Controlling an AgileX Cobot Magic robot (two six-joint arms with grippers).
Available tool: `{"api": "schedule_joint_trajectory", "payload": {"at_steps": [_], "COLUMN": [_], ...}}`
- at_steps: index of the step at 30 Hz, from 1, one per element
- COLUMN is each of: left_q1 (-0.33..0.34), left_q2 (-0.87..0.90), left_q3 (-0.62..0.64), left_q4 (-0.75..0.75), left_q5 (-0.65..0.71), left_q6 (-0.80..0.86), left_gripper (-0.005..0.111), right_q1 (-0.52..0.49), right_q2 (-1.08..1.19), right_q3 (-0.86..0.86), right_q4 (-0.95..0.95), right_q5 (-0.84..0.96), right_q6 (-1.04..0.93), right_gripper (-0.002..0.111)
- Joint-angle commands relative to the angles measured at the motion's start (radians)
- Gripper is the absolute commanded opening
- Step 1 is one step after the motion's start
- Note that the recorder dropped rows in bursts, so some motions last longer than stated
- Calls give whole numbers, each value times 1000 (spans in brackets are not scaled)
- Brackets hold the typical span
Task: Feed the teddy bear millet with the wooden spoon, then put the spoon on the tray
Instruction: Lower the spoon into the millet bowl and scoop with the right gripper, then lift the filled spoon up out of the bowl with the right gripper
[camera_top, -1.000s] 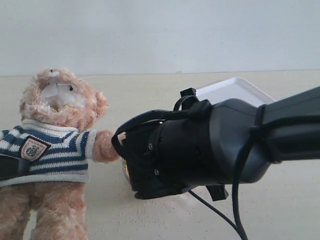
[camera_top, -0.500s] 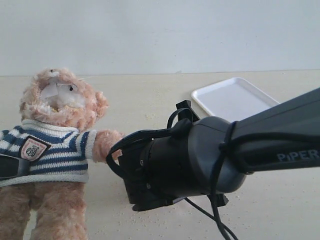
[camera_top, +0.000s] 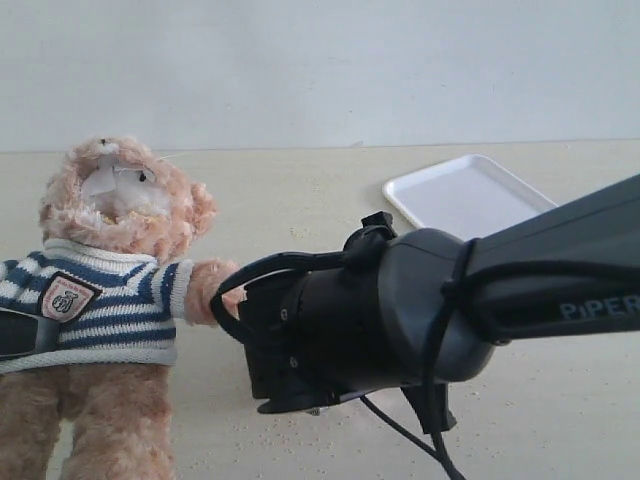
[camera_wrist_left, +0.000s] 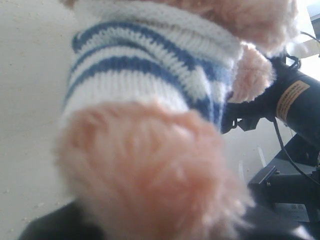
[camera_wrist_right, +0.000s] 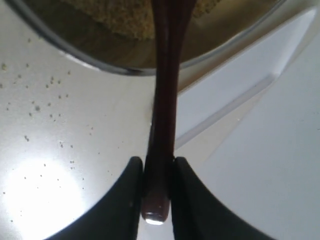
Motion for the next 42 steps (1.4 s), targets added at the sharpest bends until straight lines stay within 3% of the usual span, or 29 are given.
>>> {"api": "schedule_joint_trajectory", "payload": {"at_steps": [1, 5, 25, 34, 42], "left_q1": [2, 2, 2, 2, 2], "left_q2": [-10, -10, -10, -10, -10], "left_q3": [2, 2, 2, 2, 2], "left_q4": [-23, -23, -23, -23, -23], "left_q5": [15, 15, 15, 15, 15], "left_q6": [3, 3, 3, 3, 3], "left_gripper": [5, 5, 5, 5, 5], "right_q1": [-9, -40, -188, -266, -295], "right_q2": [-12, -16, -160, -189, -221], "right_q3": [-68, -145, -145, -145, -145], "right_q4": [66, 164, 497, 827, 893], "right_q5": [4, 4, 4, 4, 4], "right_q6": [-10, -18, -68, -151, -197], "right_gripper": [0, 0, 0, 0, 0]}}
